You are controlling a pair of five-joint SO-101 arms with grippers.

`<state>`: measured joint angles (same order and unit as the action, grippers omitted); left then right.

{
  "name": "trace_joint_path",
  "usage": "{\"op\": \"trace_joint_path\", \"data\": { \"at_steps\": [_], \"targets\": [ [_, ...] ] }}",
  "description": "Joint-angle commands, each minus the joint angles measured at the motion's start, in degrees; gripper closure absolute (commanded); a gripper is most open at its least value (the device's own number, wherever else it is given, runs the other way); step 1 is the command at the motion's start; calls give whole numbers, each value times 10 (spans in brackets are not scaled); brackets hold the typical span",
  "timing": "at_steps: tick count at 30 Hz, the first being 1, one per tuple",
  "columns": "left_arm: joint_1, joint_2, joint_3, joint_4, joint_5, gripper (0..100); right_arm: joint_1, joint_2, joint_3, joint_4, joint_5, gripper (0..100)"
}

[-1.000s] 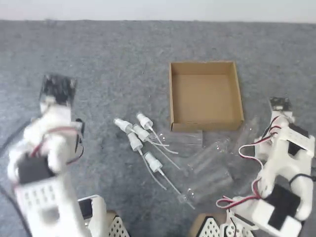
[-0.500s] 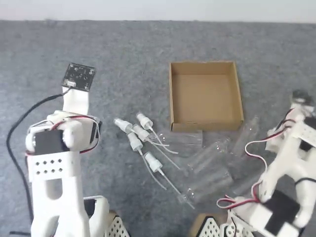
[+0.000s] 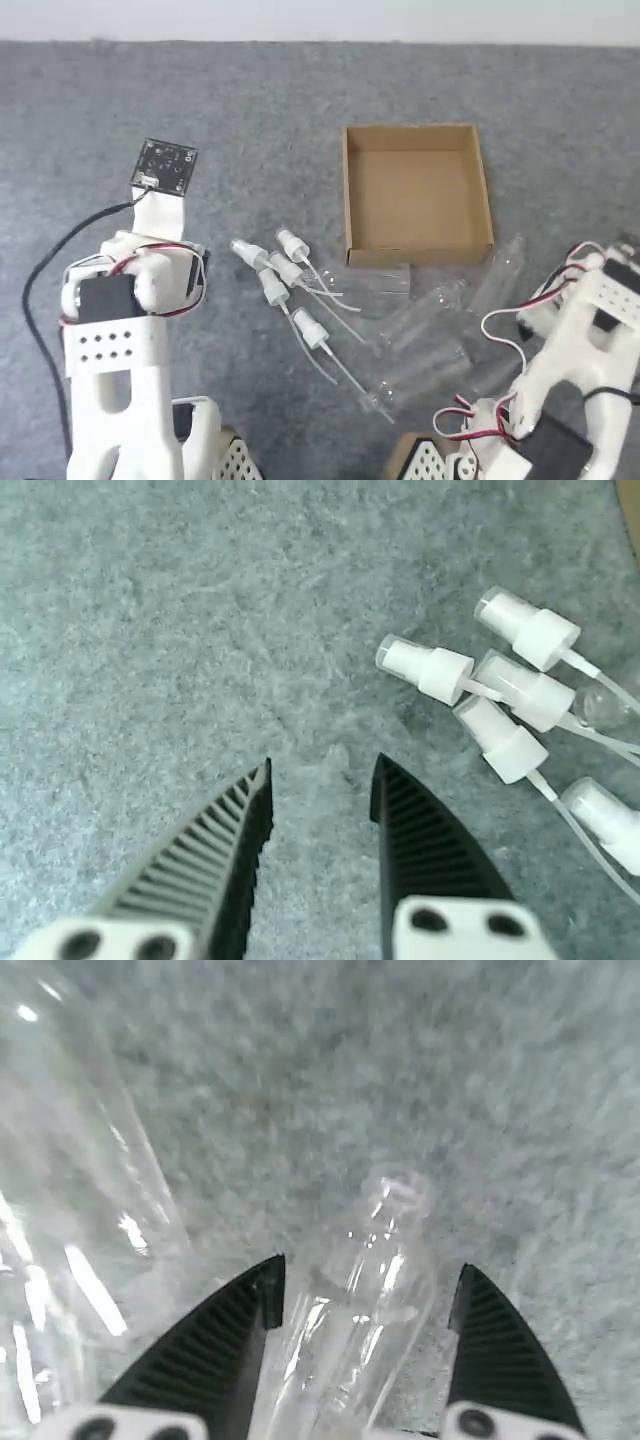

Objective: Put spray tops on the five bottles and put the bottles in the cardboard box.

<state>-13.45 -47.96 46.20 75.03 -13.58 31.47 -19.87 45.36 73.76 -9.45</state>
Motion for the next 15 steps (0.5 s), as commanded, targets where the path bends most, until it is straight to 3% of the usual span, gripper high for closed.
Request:
{"op": "trace_joint_path", "data": {
  "at_steps": [1,6,8,13,15],
  "targets": [
    [4,-19,-1,-16,5,855,-29,-29,47,-59,-10,764],
    [3,-19,-1,-11,5,855,-34,-29,84,-113,-2,769],
    [3,-19,-1,-11,5,855,-34,-29,88,-123,37,801],
    [0,-19,0,-11,4,857,-31,-29,89,-176,241,998],
    [0,-19,0,-11,4,859,-15,-29,87,-182,375,965]
  ]
}}
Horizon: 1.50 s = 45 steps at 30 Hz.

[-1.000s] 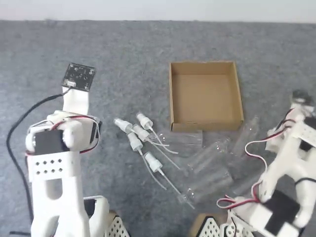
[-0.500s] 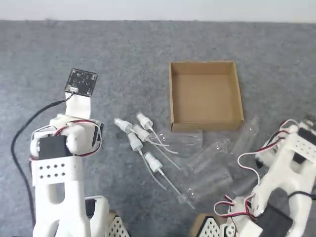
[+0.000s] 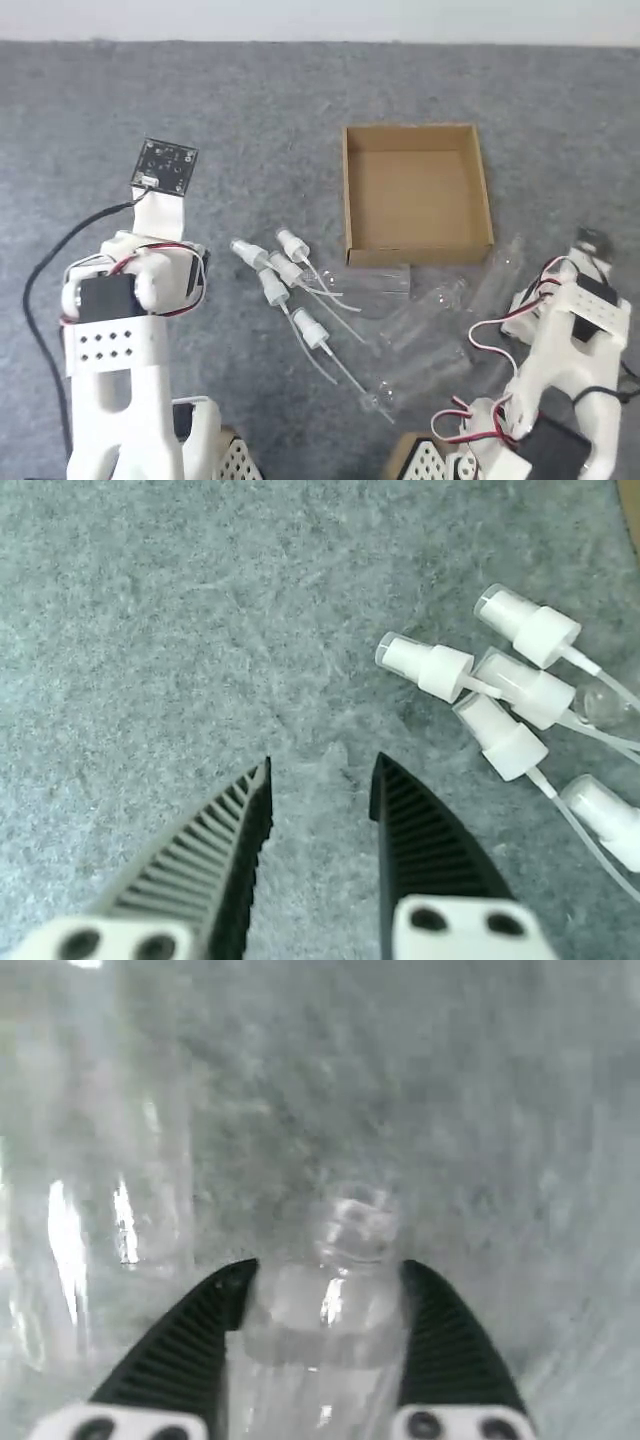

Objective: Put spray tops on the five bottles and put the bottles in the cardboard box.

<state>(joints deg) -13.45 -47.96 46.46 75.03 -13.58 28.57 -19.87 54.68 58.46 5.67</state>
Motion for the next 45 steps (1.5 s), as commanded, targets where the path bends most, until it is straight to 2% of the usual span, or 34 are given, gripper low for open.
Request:
{"op": "trace_joint_path", "data": {
  "at_steps": [1,3,6,8,11,13,21,26,30,34,45],
  "targets": [
    [0,-19,-3,-11,4,859,27,-29,-9,-33,287,957],
    [0,-19,-3,-14,6,859,57,-29,-26,-35,378,966],
    [4,-15,-4,-16,4,857,110,-29,-72,-35,418,995],
    [13,-14,-3,-24,8,855,138,-24,-105,-35,469,992],
    [34,-5,-6,-32,18,855,167,-22,-132,-36,564,992],
    [58,22,-11,-36,42,855,175,-22,-141,-37,586,992],
    [128,207,-70,-96,193,855,176,32,-151,-83,547,992],
    [135,290,-94,-148,295,855,178,93,-172,-100,525,992],
    [134,345,-95,-176,326,849,182,105,-171,-99,524,992],
    [132,384,-104,-179,369,782,183,105,-171,-99,524,992],
    [131,494,-153,-181,383,773,184,107,-171,-99,524,992]
  ]
}}
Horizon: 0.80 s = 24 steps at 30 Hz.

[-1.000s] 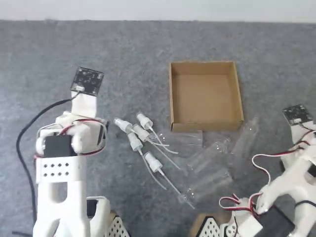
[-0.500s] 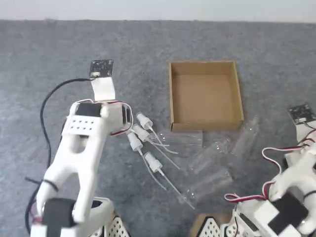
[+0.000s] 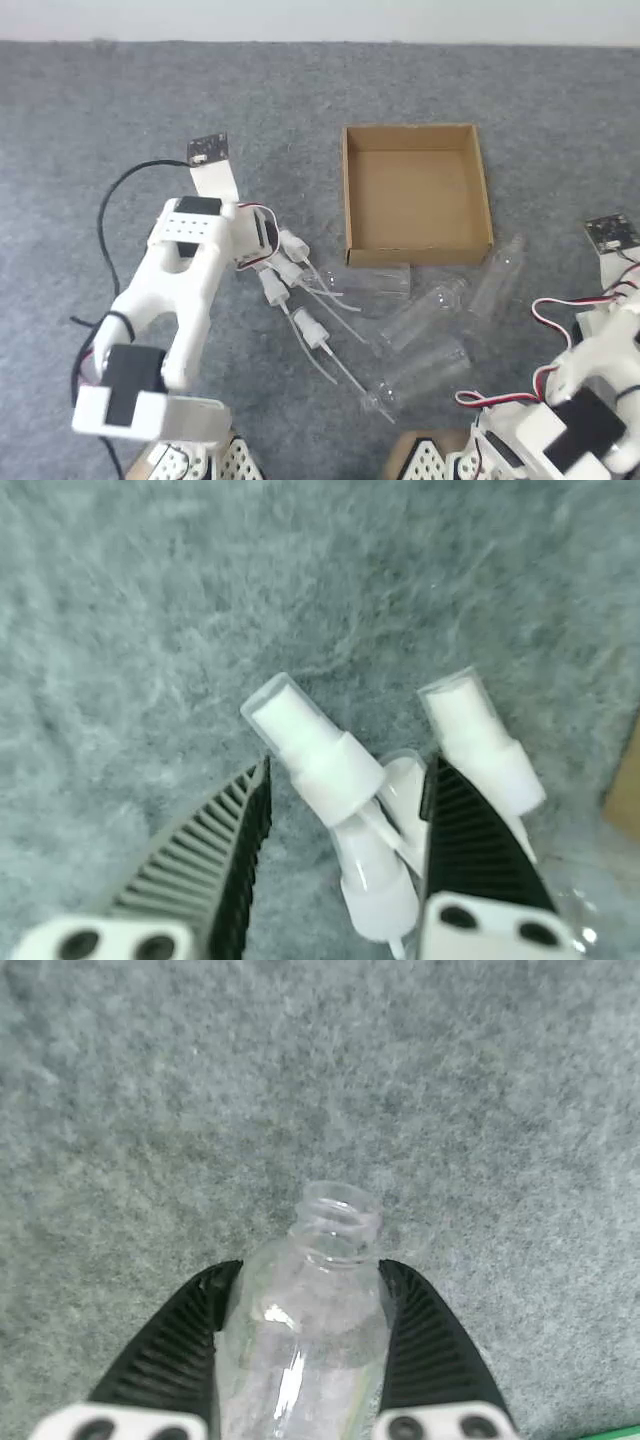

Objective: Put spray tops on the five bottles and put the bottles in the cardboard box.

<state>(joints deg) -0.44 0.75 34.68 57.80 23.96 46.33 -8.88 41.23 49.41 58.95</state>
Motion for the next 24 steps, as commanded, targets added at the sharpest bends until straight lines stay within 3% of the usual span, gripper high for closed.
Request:
{"op": "trace_joint_path", "data": {
  "at_steps": [1,24],
  "targets": [
    [1,18,-40,-8,8,773,7,-3,-36,-8,-9,992],
    [2,73,-134,1,5,878,21,-3,-24,-10,-9,992]
  ]
}}
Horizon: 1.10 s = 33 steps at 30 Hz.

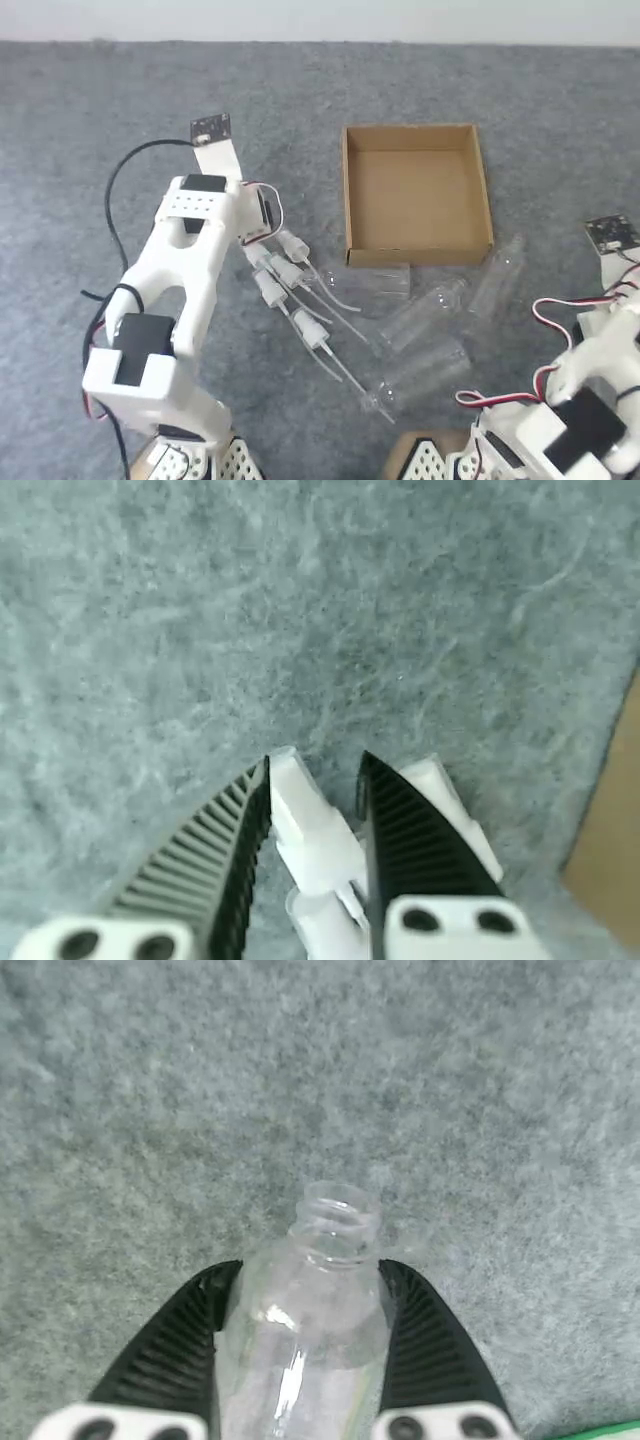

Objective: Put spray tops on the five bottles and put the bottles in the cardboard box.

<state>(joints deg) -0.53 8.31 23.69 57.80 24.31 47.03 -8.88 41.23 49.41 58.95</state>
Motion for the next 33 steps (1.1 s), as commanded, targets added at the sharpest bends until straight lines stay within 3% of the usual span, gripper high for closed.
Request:
{"op": "trace_joint_path", "data": {
  "at_steps": [1,8,15,22,33],
  "targets": [
    [2,-3,-22,9,4,870,17,-3,-24,-11,-9,992],
    [2,-1,5,27,3,819,21,-3,-24,-12,-9,992],
    [-4,23,33,-18,4,820,21,-3,-24,-9,-9,992],
    [-1,26,21,-19,4,896,21,-3,-24,-9,-9,992],
    [-4,25,-69,2,2,931,21,-3,-23,-8,-9,992]
  ]
}}
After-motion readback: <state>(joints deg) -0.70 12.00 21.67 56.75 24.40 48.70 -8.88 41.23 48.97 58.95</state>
